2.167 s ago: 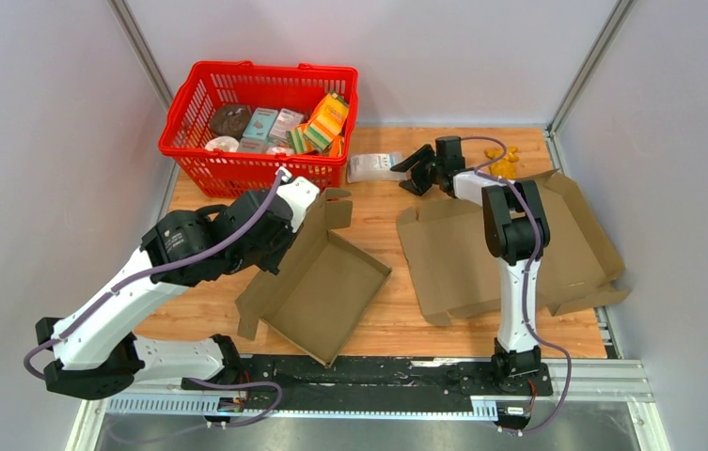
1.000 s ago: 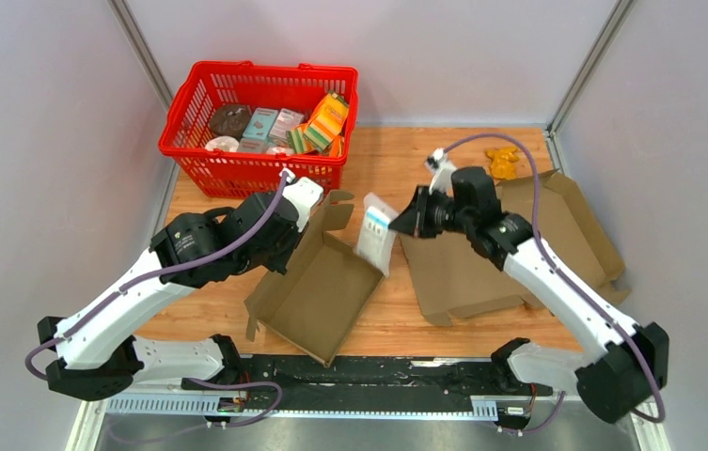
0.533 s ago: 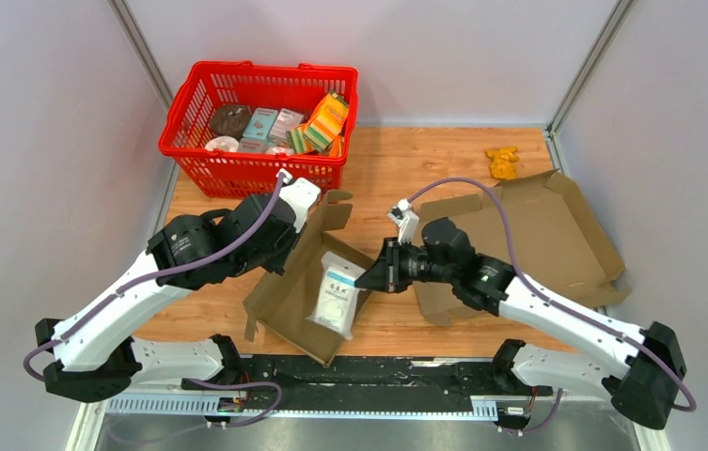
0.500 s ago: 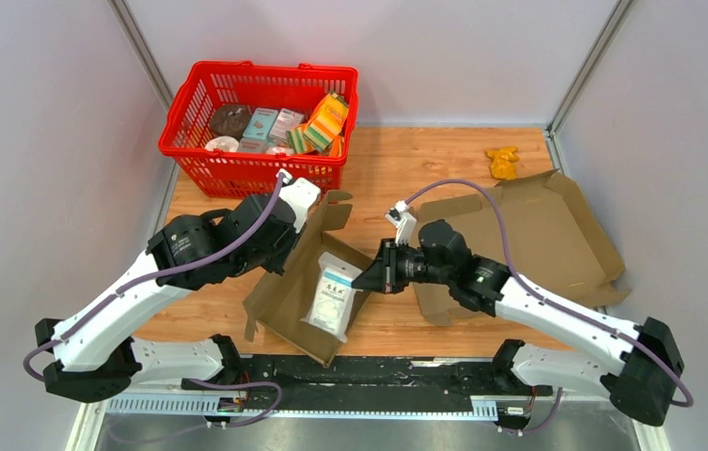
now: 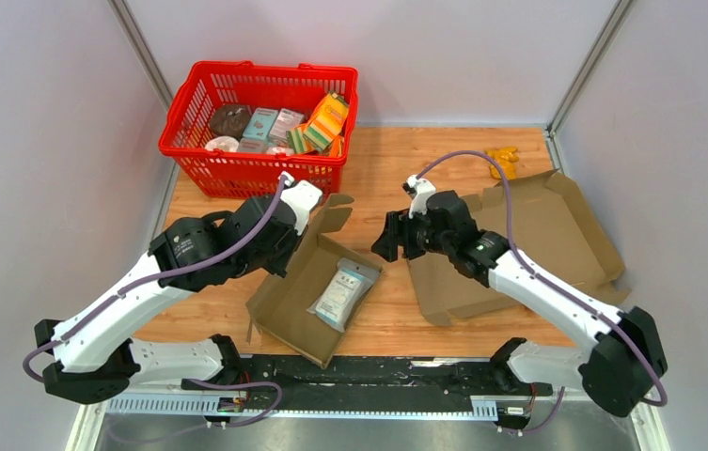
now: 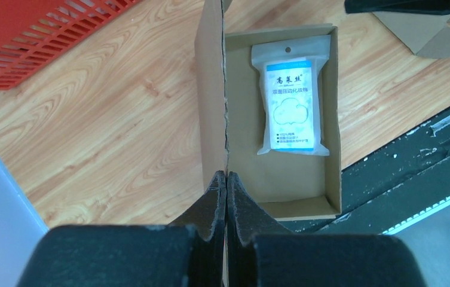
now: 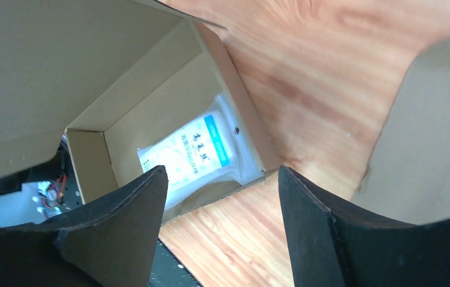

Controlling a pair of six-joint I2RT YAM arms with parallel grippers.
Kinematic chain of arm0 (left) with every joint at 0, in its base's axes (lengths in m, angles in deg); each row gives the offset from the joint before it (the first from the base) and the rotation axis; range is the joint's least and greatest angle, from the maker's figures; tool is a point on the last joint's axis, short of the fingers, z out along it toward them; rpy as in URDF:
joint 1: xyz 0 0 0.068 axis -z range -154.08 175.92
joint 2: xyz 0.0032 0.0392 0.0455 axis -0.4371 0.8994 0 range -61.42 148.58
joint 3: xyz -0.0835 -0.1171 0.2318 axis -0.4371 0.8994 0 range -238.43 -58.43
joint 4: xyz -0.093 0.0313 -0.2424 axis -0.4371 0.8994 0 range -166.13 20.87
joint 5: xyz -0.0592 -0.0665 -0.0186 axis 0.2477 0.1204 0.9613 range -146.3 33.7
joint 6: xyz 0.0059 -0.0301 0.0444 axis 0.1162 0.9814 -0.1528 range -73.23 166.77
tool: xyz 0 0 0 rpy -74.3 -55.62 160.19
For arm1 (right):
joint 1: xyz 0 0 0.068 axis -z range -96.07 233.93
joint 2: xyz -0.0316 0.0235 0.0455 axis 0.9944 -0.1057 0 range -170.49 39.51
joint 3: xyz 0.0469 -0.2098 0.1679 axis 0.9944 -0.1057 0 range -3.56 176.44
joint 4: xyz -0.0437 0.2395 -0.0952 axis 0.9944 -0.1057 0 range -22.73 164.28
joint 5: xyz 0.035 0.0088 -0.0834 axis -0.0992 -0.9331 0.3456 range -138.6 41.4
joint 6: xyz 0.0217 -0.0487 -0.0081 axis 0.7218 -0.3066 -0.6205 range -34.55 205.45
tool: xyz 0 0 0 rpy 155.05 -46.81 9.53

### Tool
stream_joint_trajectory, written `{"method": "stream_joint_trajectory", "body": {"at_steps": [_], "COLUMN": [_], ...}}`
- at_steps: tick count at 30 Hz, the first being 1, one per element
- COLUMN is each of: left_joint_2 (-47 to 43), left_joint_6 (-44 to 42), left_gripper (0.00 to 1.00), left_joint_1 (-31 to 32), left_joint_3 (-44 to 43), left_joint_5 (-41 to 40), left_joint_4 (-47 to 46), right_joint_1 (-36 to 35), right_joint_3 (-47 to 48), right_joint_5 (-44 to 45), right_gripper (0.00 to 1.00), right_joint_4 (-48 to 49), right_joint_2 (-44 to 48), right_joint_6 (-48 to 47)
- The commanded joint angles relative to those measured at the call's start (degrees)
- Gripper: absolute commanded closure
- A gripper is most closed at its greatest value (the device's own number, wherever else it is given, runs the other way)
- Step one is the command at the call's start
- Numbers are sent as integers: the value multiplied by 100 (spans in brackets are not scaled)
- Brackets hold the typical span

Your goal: Fold the paper box

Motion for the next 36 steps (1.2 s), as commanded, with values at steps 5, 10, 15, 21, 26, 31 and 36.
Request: {"method": "stream_joint_trajectory", "body": {"at_steps": [5, 10, 15, 21, 26, 31, 36], "left_joint_2": [-396, -484, -581, -607, -537, -528, -966], "left_joint_6": [-343, -431, -563, -642, -651, -424, -36], "left_gripper": [100, 100, 100, 100, 100, 100, 52], "left_joint_1": [-23, -23, -23, -23, -23, -23, -23], "left_joint_3": [269, 278, 331, 340, 296, 243, 322], "left_joint_5": [280, 359, 455, 473, 491, 254, -614], "left_joint_4": [-317, -255, -308, -369, -422, -448, -615], "right_joint_1": [7, 86, 95, 104, 104, 95, 261], "right_joint_3": [407, 1013, 1172, 1146, 987, 1014, 478], "right_joint_5": [-1001, -1695, -2014, -2672, -2797, -2315, -900], "right_gripper": [29, 30, 33, 51, 71, 100, 100], "right_joint_4": [1507, 2080, 2650, 2958, 3223, 2994, 2890], "right_joint_2": [86, -854, -1303, -1383, -1409, -1330, -646], "right_joint_6": [-2500, -3088, -3160, -2985, -2738, -2466, -2045]}}
